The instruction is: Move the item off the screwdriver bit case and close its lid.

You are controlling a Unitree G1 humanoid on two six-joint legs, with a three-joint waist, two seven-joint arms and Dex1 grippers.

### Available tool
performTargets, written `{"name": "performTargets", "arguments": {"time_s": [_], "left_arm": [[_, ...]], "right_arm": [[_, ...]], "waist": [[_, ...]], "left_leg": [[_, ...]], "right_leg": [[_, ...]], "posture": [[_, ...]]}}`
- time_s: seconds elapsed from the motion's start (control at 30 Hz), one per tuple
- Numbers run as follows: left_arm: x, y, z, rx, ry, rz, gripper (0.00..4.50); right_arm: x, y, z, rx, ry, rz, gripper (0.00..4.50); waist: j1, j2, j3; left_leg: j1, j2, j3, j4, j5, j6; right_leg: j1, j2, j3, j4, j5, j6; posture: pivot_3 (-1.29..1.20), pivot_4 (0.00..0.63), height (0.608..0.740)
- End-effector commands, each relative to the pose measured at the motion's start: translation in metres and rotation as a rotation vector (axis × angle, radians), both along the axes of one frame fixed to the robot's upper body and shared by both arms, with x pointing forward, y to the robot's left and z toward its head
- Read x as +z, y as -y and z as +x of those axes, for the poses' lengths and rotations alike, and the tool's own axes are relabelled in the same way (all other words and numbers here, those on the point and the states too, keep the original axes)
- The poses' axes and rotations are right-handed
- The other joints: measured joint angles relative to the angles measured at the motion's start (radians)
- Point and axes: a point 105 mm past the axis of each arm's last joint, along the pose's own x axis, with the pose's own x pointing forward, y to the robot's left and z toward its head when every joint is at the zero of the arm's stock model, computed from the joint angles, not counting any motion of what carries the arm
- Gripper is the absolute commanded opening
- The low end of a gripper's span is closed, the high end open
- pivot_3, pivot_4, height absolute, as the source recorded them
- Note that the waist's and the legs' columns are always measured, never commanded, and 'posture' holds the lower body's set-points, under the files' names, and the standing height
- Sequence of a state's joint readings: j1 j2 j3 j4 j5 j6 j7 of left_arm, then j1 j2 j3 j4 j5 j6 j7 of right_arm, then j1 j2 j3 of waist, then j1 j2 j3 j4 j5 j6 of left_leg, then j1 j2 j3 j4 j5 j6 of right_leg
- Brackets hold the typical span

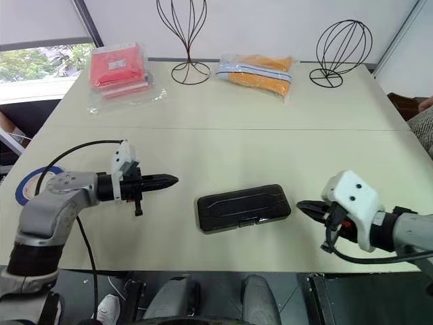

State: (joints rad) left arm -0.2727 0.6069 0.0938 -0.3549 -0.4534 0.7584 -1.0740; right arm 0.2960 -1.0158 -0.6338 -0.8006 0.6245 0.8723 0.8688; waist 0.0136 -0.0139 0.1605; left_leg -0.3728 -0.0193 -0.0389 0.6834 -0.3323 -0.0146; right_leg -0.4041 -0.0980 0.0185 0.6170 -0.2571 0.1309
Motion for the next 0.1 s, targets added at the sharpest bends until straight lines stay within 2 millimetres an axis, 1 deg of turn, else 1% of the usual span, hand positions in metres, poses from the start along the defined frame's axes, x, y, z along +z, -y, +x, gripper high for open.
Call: {"name": "performTargets", "arguments": {"time_s": [0.03,0.1], "left_arm": [[0.0114,0.0023,-0.0121,0.008,0.027,-0.024,0.00],[0.0096,0.0029,-0.0149,0.017,0.027,-0.026,0.00]], "right_arm": [[0.0049,0.0067,0.0033,0.015,0.027,-0.035,0.01],[0.0037,0.0081,0.0059,0.018,0.028,-0.038,0.01]], "waist": [[-0.001,0.000,0.000],[-0.001,0.000,0.000]], "left_leg": [[0.000,0.000,0.000,0.000,0.000,0.000],[0.000,0.000,0.000,0.000,0.000,0.000]], "right_leg": [[0.000,0.000,0.000,0.000,0.000,0.000],[-0.001,0.000,0.000,0.000,0.000,0.000]], "posture": [[0.00,0.150,0.740],[0.00,0.150,0.740]]}}
